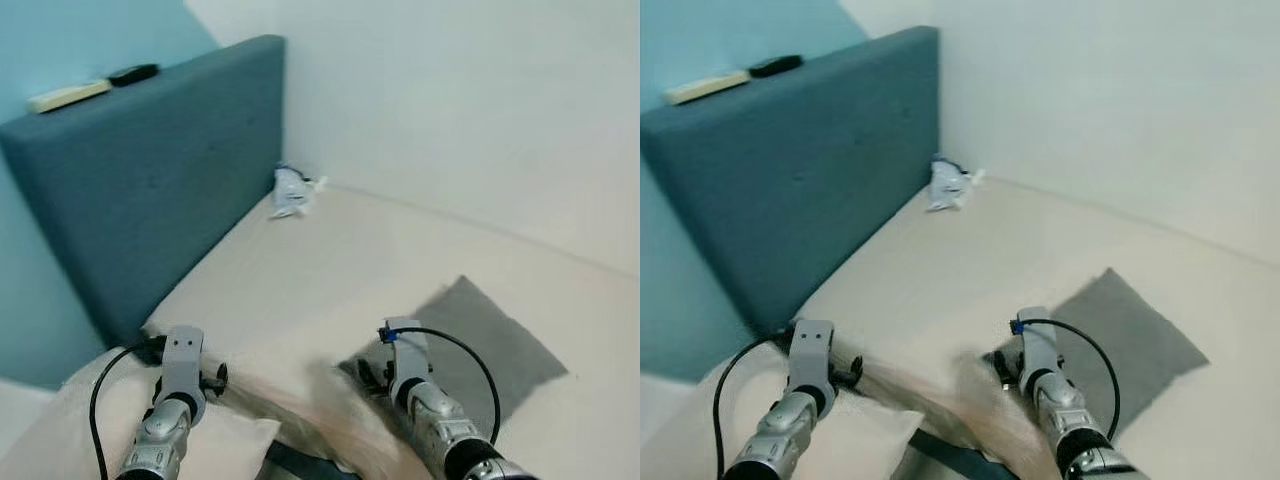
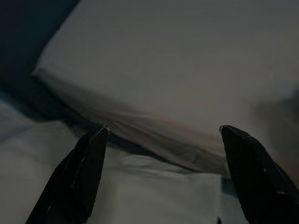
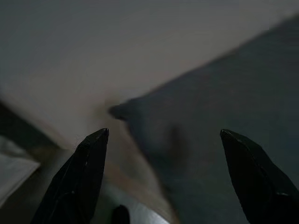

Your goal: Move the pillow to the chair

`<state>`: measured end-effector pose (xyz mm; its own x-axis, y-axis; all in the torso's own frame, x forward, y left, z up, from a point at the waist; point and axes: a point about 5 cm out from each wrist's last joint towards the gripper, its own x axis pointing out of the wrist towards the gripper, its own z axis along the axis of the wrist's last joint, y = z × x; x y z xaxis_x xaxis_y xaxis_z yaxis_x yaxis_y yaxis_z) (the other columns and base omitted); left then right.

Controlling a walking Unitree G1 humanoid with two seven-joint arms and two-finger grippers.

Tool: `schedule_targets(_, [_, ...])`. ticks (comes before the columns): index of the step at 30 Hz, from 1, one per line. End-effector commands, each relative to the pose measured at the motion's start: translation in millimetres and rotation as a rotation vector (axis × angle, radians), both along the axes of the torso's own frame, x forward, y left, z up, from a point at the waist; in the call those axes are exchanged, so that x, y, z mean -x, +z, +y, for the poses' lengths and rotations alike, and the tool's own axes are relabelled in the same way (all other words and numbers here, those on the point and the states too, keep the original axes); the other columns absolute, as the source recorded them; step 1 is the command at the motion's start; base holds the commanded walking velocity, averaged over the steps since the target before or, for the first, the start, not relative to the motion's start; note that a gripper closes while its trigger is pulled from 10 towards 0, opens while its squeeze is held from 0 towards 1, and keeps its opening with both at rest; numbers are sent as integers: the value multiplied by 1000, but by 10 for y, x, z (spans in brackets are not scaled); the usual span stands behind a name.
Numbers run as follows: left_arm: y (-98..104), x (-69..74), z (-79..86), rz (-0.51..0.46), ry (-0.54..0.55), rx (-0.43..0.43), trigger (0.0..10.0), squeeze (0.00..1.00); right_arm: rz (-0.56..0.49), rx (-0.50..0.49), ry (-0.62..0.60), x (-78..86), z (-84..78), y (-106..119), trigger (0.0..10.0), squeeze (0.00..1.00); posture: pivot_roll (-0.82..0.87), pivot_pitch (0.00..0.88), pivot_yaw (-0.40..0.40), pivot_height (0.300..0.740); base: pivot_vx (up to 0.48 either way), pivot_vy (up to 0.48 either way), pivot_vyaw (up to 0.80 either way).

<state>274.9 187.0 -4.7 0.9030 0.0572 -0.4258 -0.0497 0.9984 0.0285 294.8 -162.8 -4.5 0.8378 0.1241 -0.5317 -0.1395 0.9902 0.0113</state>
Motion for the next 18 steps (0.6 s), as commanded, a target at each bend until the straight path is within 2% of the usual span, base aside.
schedule_targets(1, [-26,27,8,14,-2,-4,10000,0,20,-17,-8,28,35,-34,10000,0,1,32,-62,740,0,0,-800])
schedule_targets(18, [-17,-1,-20,17,-8,6,10000,0,25,-15,-28,31,-21,-35,10000,0,-9,35,-54,740,0,0,-800])
